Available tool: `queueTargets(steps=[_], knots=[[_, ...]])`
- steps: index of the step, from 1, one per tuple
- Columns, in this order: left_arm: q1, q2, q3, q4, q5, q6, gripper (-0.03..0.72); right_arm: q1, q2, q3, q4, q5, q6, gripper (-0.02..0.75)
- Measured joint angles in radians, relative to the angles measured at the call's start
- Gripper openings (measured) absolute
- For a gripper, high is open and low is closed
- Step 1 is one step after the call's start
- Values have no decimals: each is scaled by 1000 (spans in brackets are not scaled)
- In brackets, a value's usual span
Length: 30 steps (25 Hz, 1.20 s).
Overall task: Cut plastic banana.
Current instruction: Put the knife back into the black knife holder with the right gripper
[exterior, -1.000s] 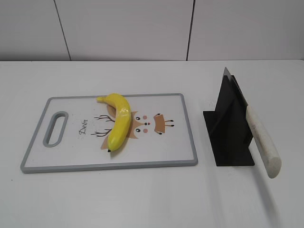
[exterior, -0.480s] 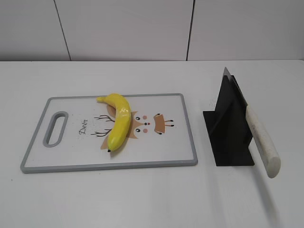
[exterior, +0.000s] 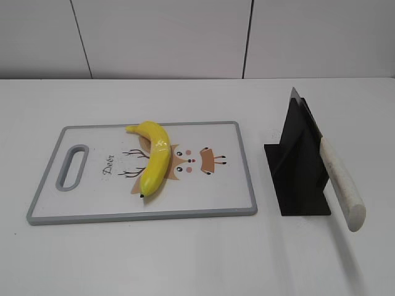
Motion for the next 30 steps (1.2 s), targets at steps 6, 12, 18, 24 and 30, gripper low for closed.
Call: queueTargets(steps=[6,12,18,24,30], knots=[[0,0,0,0,0,0,479,0,0,-23,-95,-101,-5,578],[0,0,0,0,0,0,479,0,0,-23,-82,-114,-5,578],[0,0,0,0,0,0,479,0,0,-5,-24,-1,-8,578],[0,0,0,0,0,0,479,0,0,-2,-15,-1,-8,578],[0,0,0,0,0,0,479,-36,-10,-2,-11,-1,-8,578]])
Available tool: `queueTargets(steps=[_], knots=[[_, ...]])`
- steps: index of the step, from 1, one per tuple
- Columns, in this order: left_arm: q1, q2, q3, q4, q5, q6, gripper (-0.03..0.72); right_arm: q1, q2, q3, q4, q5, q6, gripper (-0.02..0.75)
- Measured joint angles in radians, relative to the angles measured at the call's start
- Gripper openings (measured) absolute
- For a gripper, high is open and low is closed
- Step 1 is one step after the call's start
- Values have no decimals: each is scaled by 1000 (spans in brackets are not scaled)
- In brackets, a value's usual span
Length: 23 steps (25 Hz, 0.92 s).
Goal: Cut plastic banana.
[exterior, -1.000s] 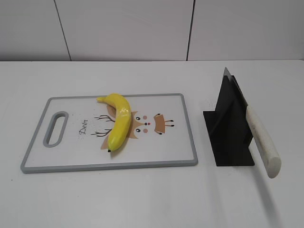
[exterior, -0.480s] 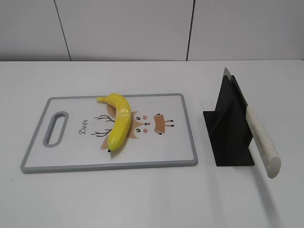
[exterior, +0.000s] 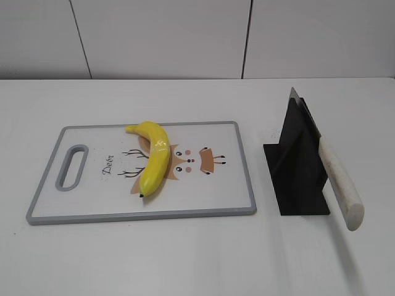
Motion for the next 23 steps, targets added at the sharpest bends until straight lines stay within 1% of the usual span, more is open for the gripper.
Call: queueTargets(steps=[7,10,23], knots=[[0,0,0,0,0,0,479,-171,-30,0,17,0,-1,578],[0,0,0,0,0,0,479,-213,-32,0,18,0,-1,578],[0,0,0,0,0,0,479,-220,-32,0,21,0,-1,578]])
